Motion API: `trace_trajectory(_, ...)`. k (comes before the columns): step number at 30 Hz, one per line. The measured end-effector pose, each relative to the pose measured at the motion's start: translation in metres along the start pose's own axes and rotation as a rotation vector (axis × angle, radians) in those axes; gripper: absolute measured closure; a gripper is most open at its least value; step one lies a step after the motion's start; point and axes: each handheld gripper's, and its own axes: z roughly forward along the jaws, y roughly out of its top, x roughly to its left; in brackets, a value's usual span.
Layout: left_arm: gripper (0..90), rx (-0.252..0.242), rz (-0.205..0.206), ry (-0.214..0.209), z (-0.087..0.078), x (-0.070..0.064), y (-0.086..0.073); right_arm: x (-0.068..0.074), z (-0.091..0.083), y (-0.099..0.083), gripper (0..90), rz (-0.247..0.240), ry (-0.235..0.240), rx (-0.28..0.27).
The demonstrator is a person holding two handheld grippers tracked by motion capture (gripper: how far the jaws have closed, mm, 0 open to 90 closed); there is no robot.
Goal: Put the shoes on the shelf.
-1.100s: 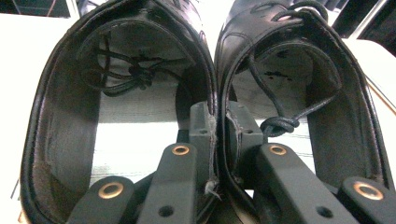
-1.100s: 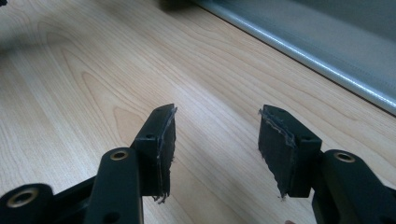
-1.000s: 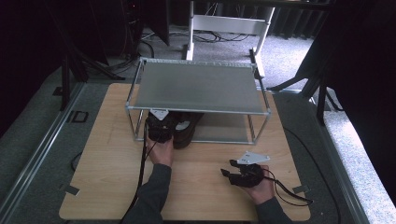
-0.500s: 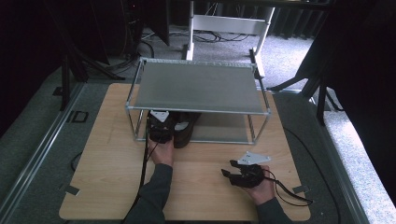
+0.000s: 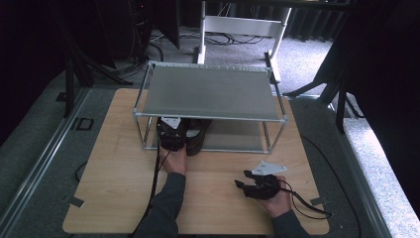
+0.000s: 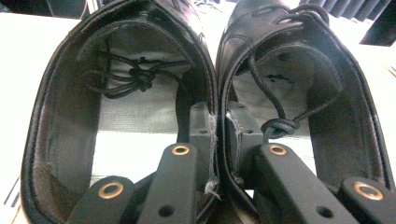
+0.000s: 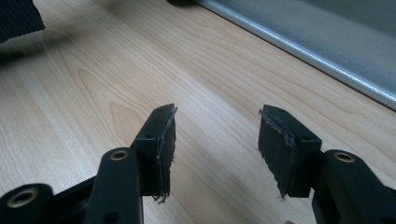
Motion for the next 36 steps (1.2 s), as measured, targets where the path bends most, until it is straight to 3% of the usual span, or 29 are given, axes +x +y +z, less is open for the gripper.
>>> trace_trajectory(11, 81.9, -0.008, -0.005, 0.032, 0.003, -0.002, -0.001, 0.0, 0.001, 0.0, 45.7, -0.003, 0.002, 0.003)
trace_trajectory(16, 79.2, -0.04, 0.029, 0.044, 0.004, -0.003, -0.002, 0.001, 0.002, -0.001, 45.6, -0.008, 0.006, 0.007)
trace_trajectory(22, 66.0, -0.076, 0.026, 0.006, 0.0, -0.002, 0.001, 0.001, 0.002, -0.001, 45.6, -0.011, 0.006, 0.01)
trace_trajectory(26, 59.6, -0.089, 0.058, -0.037, -0.012, 0.0, -0.005, 0.002, 0.002, -0.001, 45.4, -0.013, 0.004, 0.006)
trace_trajectory(27, 58.3, -0.097, 0.071, -0.066, -0.018, 0.002, -0.006, 0.002, 0.002, 0.0, 45.4, -0.014, 0.003, 0.005)
trace_trajectory(29, 55.9, -0.121, 0.115, -0.067, -0.028, 0.005, -0.008, 0.002, 0.003, 0.001, 45.4, -0.013, 0.003, 0.004)
trace_trajectory(31, 53.6, -0.137, 0.139, -0.103, -0.04, 0.013, -0.009, 0.003, 0.006, 0.003, 45.4, -0.016, 0.003, 0.0)
trace_trajectory(36, 51.5, -0.127, 0.187, -0.099, -0.056, 0.035, -0.016, 0.011, 0.018, 0.016, 45.5, -0.05, 0.017, 0.0)
